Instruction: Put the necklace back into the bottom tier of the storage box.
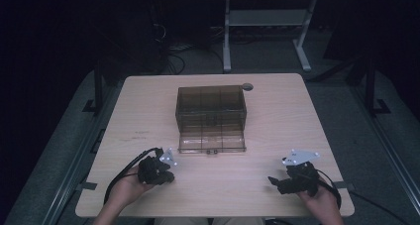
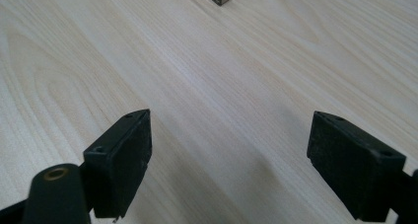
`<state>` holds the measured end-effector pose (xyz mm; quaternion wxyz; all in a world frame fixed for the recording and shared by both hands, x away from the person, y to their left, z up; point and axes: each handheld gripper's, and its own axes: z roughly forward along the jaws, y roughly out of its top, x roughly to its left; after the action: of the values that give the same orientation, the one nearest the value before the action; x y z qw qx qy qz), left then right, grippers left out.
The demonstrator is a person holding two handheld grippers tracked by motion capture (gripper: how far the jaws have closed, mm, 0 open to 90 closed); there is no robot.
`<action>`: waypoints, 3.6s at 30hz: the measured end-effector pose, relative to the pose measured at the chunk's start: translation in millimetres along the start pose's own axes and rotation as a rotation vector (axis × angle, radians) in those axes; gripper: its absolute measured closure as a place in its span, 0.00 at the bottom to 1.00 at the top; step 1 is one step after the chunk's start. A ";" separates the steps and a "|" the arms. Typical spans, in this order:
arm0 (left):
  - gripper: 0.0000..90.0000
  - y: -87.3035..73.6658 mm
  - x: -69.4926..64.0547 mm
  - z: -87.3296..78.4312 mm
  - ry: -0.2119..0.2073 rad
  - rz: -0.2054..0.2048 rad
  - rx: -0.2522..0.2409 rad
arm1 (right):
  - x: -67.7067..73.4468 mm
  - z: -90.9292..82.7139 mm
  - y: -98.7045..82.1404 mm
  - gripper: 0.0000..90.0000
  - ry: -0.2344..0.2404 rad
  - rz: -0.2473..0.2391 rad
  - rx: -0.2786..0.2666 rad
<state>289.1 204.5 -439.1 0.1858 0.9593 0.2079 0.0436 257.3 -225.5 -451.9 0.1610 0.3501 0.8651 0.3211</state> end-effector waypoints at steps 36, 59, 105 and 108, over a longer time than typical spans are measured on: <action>0.96 41.7 0.0 -43.8 0.022 0.058 -0.033 | 0.6 0.4 0.7 0.18 0.005 -0.003 -0.001; 0.96 80.1 29.8 -46.5 -0.023 0.031 -0.015 | 0.6 0.8 1.9 0.18 0.010 0.000 -0.004; 0.96 118.2 76.1 -7.4 -0.050 -0.038 0.059 | 1.0 -0.6 2.5 0.18 0.016 0.003 -0.015; 0.96 119.5 78.6 -3.0 -0.051 -0.045 0.071 | 1.0 -0.5 2.5 0.18 0.017 0.002 -0.016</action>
<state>405.8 137.3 -391.0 0.1577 0.9613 0.2258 0.0074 257.6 -223.6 -449.9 0.1559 0.3471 0.8634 0.3312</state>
